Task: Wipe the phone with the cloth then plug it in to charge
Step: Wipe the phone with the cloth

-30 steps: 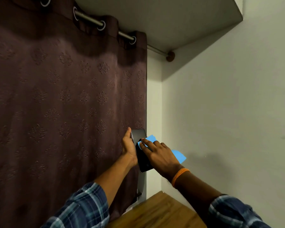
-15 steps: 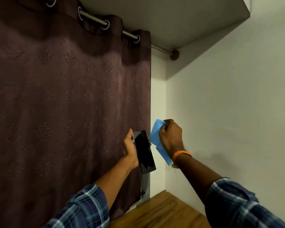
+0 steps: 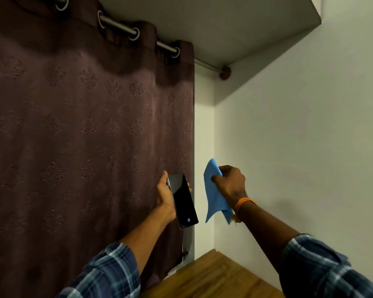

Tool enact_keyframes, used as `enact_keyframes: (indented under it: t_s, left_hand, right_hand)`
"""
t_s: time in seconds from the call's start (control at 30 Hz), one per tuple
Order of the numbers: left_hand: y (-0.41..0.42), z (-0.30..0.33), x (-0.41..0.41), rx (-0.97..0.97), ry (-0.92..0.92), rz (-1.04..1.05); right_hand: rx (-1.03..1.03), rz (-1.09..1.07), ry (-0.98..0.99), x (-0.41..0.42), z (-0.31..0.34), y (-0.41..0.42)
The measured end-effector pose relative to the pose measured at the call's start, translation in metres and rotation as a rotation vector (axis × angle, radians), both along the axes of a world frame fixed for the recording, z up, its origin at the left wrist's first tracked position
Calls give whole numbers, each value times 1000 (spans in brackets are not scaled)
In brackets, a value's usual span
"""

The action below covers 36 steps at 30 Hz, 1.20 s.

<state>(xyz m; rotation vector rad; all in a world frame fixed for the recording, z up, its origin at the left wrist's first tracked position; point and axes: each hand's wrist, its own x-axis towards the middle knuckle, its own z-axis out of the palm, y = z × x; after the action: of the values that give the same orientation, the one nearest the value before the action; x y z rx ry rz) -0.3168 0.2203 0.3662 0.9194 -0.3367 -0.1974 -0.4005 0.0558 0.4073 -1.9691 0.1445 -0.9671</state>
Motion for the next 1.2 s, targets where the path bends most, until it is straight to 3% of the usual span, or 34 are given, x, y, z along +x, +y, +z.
enact_keyframes:
  t_s: [0.13, 0.37, 0.6, 0.7, 0.83, 0.97, 1.2]
  left_hand:
    - [-7, -3, -2, 36, -17, -6]
    - [-26, -2, -12, -19, -40, -67]
    - [-27, -4, -12, -54, -13, -66]
    - [-25, -5, -14, -83, -12, -116]
    - [-22, -7, -9, -94, -36, -124]
    - [-22, -4, -2, -125, -23, -77]
    - [-17, -5, 2, -105, -25, -40]
  right_hand:
    - [-223, -117, -137, -2, 0, 4]
    - [-947, -138, -139, 6, -18, 38]
    - [-1363, -201, -229, 9, -31, 37]
    - [-1381, -247, -169, 10, -30, 28]
    - [-1211, -212, -18, 9, -32, 23]
    - [-1073, -143, -4, 7, -30, 51]
    - [-1271, -129, -26, 6, -30, 52]
